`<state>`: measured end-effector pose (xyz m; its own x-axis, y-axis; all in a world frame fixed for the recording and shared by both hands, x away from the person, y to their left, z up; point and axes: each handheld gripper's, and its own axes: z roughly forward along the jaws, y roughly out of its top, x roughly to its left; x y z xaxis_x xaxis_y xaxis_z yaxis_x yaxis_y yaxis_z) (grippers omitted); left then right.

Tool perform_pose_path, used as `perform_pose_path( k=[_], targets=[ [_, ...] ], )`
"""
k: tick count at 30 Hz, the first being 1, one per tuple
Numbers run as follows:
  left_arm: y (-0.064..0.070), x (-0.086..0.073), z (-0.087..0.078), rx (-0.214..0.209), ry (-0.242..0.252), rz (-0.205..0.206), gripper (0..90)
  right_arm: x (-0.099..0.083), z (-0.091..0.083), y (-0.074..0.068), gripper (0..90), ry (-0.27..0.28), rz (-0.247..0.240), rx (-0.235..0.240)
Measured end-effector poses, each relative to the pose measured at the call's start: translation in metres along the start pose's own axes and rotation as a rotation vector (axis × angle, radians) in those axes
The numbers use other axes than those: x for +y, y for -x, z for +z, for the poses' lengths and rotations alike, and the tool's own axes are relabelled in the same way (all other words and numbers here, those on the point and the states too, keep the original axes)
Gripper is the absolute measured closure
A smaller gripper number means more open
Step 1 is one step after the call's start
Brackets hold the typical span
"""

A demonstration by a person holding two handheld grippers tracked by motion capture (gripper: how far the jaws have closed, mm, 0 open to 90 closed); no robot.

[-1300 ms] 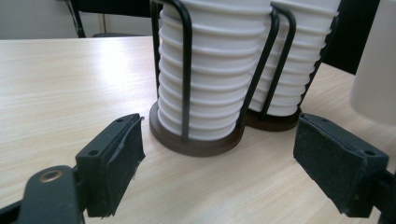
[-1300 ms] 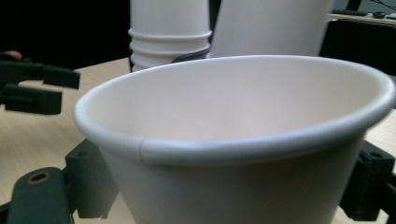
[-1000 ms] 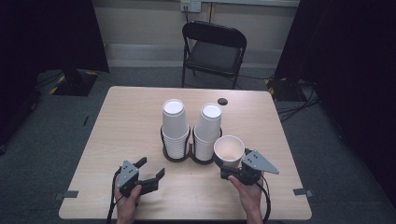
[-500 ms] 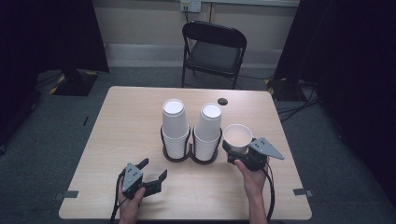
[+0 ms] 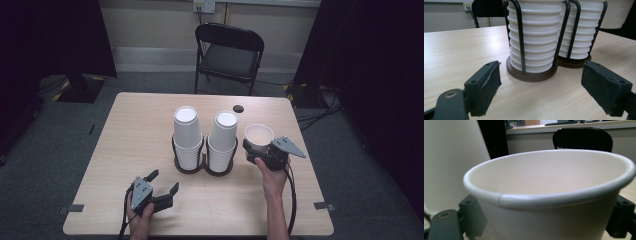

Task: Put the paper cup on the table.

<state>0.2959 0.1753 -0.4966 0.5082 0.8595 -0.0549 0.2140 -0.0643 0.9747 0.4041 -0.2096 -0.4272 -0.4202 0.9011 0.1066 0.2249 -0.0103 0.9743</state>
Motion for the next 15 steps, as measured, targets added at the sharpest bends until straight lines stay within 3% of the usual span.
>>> perform_pose_path(
  k=[4,10,15],
  targets=[
    [0.0,-0.001,-0.002,0.011,0.017,0.001,15.7,-0.001,0.009,0.006,12.1,-0.001,0.032,0.009],
    [0.0,-0.001,-0.002,0.013,0.022,0.009,15.7,-0.008,0.034,0.014,12.1,-0.036,-0.018,-0.013],
    [0.001,-0.001,-0.003,0.015,0.03,0.023,15.8,-0.016,0.051,0.02,12.2,-0.042,-0.01,-0.02]
  ],
)
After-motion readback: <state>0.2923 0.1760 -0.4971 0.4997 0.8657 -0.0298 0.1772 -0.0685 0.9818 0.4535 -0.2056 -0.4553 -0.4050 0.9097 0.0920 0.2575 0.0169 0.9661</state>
